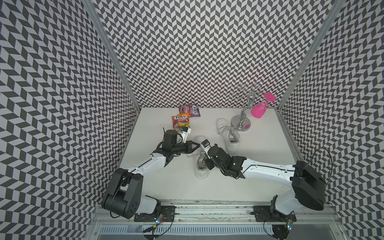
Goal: Tie the shoes
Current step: Tie the shoelace on the shoe.
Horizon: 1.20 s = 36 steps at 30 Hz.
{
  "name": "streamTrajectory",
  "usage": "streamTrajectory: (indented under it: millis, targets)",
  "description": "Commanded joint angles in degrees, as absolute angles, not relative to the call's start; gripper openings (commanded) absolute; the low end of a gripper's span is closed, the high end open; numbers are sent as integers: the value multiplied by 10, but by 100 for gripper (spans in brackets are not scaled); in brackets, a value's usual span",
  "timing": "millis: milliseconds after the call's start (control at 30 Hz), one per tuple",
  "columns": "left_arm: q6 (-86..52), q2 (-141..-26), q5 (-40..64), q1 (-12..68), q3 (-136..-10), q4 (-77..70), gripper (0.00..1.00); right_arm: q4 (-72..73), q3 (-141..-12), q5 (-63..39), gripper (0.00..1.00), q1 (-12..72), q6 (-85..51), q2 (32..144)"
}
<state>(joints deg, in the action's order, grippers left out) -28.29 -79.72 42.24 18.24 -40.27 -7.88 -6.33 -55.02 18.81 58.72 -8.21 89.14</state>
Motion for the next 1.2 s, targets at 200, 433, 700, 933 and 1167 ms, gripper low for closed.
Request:
streamTrajectory:
  millis: [200,433,700,933,1167]
  targets:
    - [-260,-773,402,171,-385,-59,0,-101,-567,259,0,561,-58,877]
    - [-257,-753,379,164,-368,-50,0,-103,-540,258,0,526,-66,863]
    - [-265,-728,344,149,-344,-48,0,-111,-513,263,0,490,-83,854]
    - [-270,-712,310,137,-330,-43,0,-123,-498,282,0,474,-105,855]
    - [-290,-667,241,103,-304,-33,0,-133,-492,310,0,469,-113,859]
